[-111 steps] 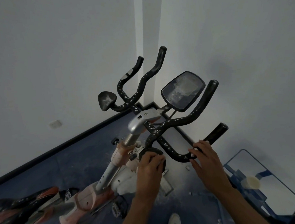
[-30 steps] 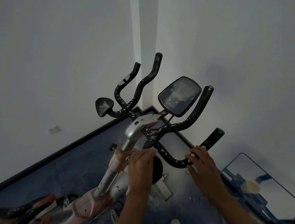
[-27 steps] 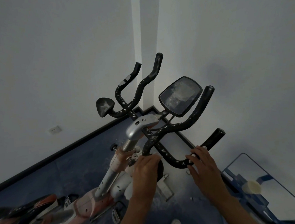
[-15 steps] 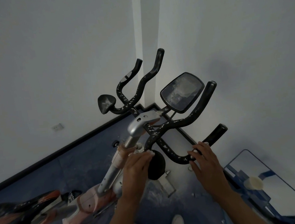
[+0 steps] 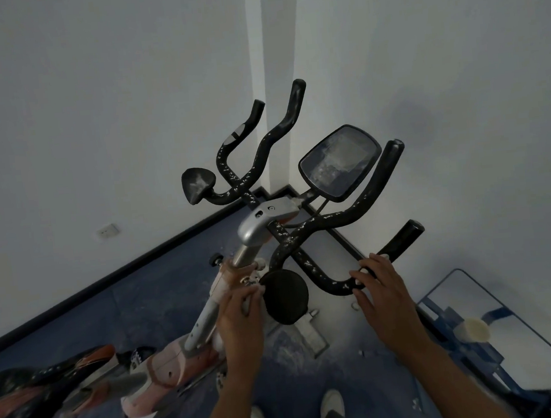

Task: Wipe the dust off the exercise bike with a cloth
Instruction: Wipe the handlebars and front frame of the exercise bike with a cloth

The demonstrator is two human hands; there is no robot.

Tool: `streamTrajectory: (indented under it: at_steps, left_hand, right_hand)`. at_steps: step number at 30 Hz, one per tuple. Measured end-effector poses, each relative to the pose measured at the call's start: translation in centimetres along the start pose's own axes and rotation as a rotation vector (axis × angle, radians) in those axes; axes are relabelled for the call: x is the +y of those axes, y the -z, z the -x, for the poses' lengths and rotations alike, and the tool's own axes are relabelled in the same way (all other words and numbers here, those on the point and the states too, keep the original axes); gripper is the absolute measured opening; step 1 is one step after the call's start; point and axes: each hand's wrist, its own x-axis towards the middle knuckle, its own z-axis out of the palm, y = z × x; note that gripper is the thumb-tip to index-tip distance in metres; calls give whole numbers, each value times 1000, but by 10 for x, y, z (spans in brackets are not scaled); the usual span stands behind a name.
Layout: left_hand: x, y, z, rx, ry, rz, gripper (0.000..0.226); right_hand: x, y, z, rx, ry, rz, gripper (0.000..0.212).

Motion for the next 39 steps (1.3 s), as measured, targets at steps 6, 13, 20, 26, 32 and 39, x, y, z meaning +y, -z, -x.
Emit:
streamTrajectory:
  at_steps: [6, 13, 20, 26, 32, 39]
  left_hand:
    - [-6, -7, 24, -45, 42, 30, 26]
    - [33, -6, -15, -10, -86, 18, 9]
    - [-14, -7, 26, -25, 86, 12, 19]
    - [22, -16, 47, -113, 0, 27, 23]
    - [31, -24, 39, -265, -232, -114, 19]
    - [57, -34, 48, -311, -106, 86, 25]
  right_hand:
    - [1, -1, -1, 2, -6, 1, 33]
    - [2, -1, -2, 12, 25, 17, 36]
    - [-2, 1, -1, 25, 17, 8, 34]
    - [-1, 0, -2, 29, 36, 1, 32]
    - [2, -1, -1, 6, 43, 16, 34]
    - [-10, -1, 2, 26, 11, -31, 35]
